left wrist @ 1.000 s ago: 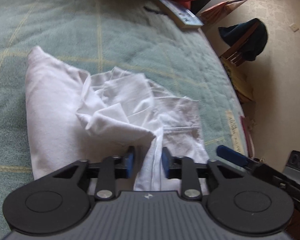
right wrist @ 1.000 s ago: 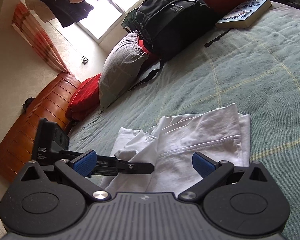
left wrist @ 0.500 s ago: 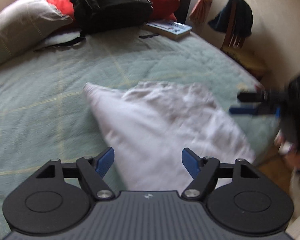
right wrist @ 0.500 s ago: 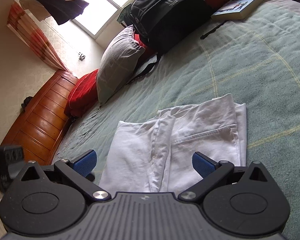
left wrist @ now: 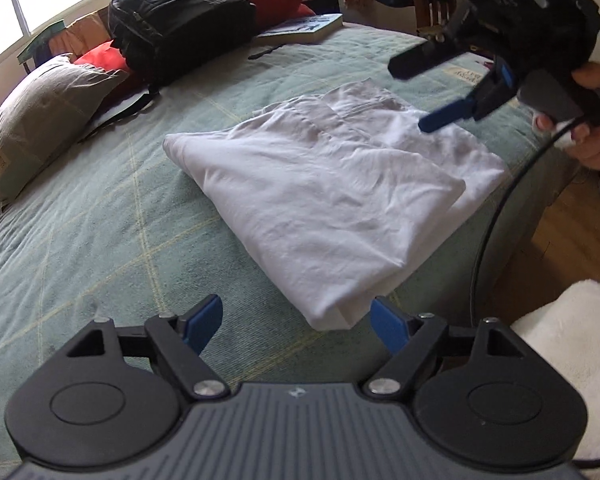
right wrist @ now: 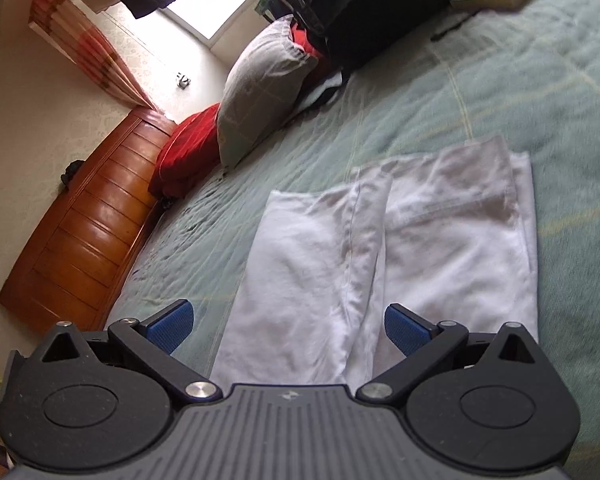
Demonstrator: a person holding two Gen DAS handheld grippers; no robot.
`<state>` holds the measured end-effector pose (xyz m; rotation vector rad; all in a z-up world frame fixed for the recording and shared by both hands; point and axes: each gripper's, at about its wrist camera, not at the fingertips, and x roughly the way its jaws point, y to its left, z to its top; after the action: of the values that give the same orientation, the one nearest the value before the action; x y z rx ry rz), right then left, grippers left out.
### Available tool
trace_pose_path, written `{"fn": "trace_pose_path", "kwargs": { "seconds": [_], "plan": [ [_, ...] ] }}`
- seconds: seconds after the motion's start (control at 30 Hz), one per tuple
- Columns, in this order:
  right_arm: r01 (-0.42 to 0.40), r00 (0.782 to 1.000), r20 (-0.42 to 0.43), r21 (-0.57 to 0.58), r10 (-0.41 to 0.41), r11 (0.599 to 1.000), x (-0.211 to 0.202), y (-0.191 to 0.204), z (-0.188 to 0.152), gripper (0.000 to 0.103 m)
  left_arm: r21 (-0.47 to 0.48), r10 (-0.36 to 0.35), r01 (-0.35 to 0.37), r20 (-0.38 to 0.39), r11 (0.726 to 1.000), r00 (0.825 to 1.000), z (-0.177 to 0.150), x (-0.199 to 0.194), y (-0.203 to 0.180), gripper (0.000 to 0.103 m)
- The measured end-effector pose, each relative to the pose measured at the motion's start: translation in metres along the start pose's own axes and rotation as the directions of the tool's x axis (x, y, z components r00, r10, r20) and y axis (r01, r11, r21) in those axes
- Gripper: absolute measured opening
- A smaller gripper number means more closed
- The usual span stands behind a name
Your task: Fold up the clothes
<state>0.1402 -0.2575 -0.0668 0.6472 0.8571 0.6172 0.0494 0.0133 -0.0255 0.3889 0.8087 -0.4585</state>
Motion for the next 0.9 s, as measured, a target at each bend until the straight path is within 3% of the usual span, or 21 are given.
{"fn": "trace_pose_path", "kwargs": {
  "seconds": [0.2,0.53,0.9],
  "plan": [
    [-0.049,0.997,-0.061,0.113,0.057,0.992,0.011,-0.02,-0.007,0.103,-0.079,0.049,-0.048,0.012,0.996,0.999,-0.001,0.0,0.004,0.084],
    [-0.033,0.994,-0.095,0.145,0.047,0.989,0.044,-0.033,0.022,0.103,-0.185,-0.008,0.0,-0.043,0.983,0.999,0.004,0.011,0.022,0.085],
    [-0.049,0.985,-0.158,0.112,0.066,0.993,0.087,-0.029,0.056,0.103,-0.256,-0.065,0.062,-0.003,0.965,0.998,0.012,0.02,0.047,0.087]
  ]
}}
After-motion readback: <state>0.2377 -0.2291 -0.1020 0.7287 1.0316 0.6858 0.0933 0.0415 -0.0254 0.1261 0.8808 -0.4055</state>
